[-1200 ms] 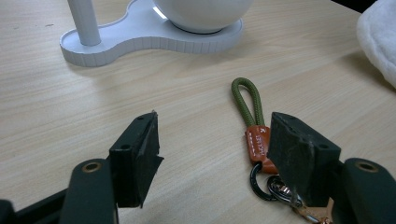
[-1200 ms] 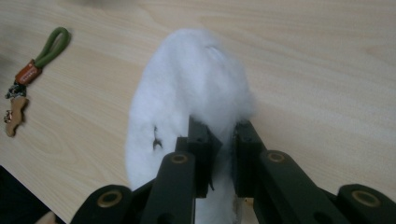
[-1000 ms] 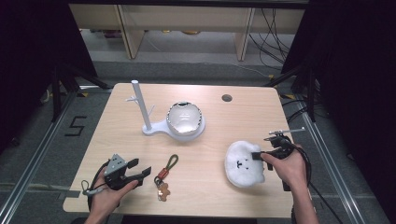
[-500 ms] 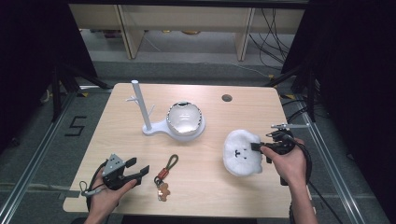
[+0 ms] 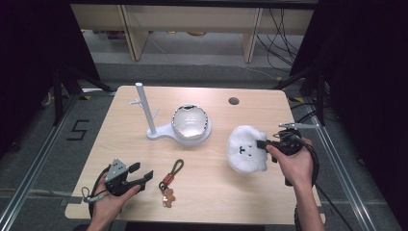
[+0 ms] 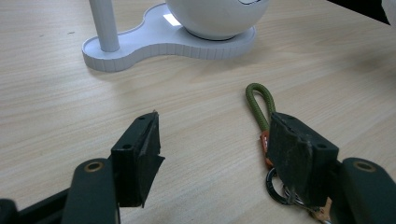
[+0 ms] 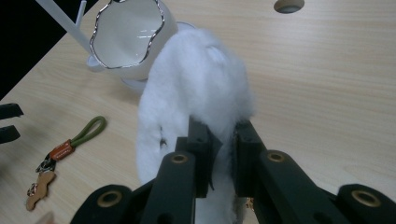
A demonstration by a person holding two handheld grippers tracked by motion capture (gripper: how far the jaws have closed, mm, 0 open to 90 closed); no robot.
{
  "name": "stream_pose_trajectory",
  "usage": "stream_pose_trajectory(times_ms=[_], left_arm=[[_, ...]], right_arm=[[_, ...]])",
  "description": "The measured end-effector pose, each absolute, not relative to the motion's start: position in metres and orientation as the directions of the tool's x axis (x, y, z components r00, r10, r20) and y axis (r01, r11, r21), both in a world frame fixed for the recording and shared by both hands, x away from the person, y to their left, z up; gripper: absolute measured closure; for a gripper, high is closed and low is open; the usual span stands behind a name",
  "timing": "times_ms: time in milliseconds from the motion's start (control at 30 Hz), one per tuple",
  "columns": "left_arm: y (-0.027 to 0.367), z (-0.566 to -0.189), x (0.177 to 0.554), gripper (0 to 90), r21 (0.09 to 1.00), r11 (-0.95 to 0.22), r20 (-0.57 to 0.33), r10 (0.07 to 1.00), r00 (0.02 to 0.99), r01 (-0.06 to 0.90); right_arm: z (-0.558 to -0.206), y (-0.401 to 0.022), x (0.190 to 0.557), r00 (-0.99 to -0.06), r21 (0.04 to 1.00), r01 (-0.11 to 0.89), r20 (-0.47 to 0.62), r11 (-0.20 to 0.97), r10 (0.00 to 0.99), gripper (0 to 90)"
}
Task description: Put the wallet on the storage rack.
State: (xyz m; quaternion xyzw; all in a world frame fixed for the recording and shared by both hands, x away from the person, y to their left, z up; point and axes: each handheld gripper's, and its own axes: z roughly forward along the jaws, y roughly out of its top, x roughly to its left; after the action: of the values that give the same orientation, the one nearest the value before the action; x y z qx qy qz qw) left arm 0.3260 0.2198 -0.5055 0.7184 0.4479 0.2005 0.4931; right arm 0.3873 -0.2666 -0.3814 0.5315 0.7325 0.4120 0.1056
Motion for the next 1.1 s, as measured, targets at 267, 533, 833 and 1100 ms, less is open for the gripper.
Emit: stream_pose_trajectory(times_ms=[267, 533, 833, 1100], left_arm=[[0.221, -0.505, 0.325, 34.2, 0.887, -0.117, -0.146, 0.846, 0.512, 0.447], [0.222, -0.504, 0.326, 34.1, 0.890, -0.110, -0.151, 0.845, 0.513, 0.442], [0.221, -0.504, 0.325, 34.1, 0.889, -0.113, -0.149, 0.845, 0.514, 0.444], [0.221, -0.504, 0.326, 34.1, 0.890, -0.112, -0.148, 0.846, 0.512, 0.442]], right_arm=[[-0.377, -0.258, 0.393, -0.431, 0.753, 0.653, 0.282, 0.081, 0.857, 81.6], [-0.374, -0.252, 0.397, -0.441, 0.769, 0.635, 0.283, 0.073, 0.852, 81.6], [-0.372, -0.242, 0.404, -0.452, 0.788, 0.612, 0.276, 0.069, 0.848, 81.6], [-0.369, -0.232, 0.410, -0.466, 0.807, 0.587, 0.270, 0.066, 0.843, 81.6]])
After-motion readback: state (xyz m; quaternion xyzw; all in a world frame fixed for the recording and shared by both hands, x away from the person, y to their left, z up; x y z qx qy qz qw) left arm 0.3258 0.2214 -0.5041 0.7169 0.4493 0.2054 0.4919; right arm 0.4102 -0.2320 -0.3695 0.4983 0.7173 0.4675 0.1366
